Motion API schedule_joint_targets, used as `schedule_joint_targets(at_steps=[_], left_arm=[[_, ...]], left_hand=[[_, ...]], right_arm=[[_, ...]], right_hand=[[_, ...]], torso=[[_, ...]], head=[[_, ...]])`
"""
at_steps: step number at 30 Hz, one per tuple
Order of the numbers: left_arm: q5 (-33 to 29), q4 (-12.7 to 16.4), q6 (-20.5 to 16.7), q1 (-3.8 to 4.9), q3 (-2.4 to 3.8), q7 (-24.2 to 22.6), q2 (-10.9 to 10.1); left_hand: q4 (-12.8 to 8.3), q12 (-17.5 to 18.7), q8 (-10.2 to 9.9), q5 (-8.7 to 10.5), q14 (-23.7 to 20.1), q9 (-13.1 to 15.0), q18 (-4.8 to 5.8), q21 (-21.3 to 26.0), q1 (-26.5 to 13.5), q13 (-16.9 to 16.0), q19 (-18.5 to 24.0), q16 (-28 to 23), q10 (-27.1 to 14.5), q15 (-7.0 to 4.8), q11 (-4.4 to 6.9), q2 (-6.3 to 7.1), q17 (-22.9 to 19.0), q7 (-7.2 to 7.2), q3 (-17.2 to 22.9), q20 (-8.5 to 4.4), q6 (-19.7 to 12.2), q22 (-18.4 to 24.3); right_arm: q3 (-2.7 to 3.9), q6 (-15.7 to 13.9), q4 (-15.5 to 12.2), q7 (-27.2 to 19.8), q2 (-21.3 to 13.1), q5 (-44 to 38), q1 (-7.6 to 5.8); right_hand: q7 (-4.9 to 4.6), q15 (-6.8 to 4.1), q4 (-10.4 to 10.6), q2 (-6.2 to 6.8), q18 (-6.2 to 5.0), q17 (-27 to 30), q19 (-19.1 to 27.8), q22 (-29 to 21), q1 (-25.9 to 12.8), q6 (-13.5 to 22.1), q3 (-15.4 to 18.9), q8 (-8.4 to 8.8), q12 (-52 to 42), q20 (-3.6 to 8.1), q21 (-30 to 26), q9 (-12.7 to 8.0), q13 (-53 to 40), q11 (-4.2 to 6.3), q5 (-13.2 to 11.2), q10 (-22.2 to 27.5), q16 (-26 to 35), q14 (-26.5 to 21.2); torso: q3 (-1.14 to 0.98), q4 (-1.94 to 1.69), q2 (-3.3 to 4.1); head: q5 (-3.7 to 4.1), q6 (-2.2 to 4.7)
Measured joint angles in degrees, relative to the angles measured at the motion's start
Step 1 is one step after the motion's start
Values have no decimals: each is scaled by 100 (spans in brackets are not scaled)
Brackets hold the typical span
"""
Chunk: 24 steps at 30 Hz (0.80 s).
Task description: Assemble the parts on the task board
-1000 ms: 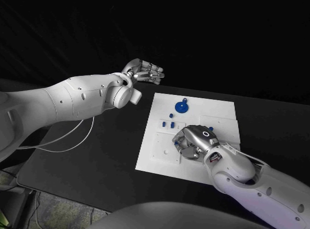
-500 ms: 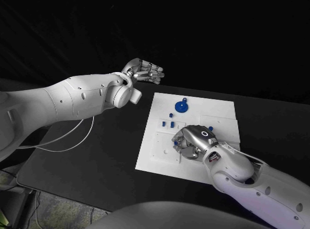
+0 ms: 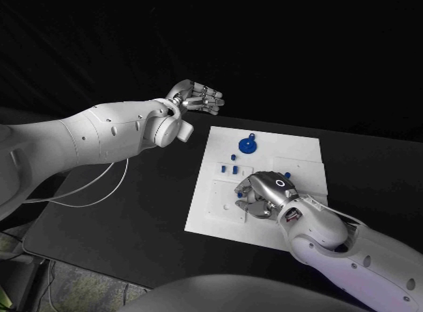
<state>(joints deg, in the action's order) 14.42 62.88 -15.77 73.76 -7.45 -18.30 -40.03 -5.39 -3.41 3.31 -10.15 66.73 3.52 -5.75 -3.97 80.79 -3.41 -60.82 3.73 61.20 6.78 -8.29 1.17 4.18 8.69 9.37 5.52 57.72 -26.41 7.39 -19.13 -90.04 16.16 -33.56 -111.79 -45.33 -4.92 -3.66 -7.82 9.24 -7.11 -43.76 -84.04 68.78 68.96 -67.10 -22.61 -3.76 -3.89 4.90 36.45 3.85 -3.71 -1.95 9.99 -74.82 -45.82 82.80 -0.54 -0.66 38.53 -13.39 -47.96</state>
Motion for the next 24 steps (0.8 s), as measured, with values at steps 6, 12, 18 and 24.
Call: schedule_joint_targets(at_steps=[6,12,18,24], left_arm=[[0,-1,8,0,0,9,-3],[-2,-16,24,0,0,12,-1],[-4,-67,48,0,0,14,23],[-7,-131,64,-1,0,14,62]], left_hand=[[15,0,0,0,-21,0,0,0,0,0,0,0,0,21,0,0,0,0,-15,0,0,14],[25,0,0,22,-21,0,1,0,0,0,0,0,0,21,0,0,0,0,-25,0,0,29],[29,0,0,22,-42,0,0,0,0,0,0,0,0,0,0,0,0,0,-29,0,0,72],[29,0,0,22,-42,0,1,0,1,0,0,0,0,0,0,1,0,0,-29,0,0,76]], right_arm=[[-5,2,-104,61,-106,20,6],[39,24,-197,183,-239,75,6],[175,35,-299,328,-331,161,-3],[437,30,-468,412,-413,289,-24]], right_hand=[[2,2,9,19,-41,7,0,-34,19,39,9,31,4,0,-38,-20,-9,-9,0,29,0,2],[3,39,200,87,-42,21,1,-94,-49,166,247,11,-71,-41,-85,5,-12,-72,-349,256,0,0],[22,51,438,144,-75,34,1,-155,65,284,485,11,-179,-42,-85,0,-12,-57,-488,282,23,13],[35,51,530,177,-123,41,1,-195,146,497,577,11,-204,-42,-85,-9,-12,-50,-533,316,23,12]], torso=[[0,-1,-2],[7,1,-5],[7,5,-10],[4,8,-14]], head=[[23,8],[49,63],[68,102],[122,144]])
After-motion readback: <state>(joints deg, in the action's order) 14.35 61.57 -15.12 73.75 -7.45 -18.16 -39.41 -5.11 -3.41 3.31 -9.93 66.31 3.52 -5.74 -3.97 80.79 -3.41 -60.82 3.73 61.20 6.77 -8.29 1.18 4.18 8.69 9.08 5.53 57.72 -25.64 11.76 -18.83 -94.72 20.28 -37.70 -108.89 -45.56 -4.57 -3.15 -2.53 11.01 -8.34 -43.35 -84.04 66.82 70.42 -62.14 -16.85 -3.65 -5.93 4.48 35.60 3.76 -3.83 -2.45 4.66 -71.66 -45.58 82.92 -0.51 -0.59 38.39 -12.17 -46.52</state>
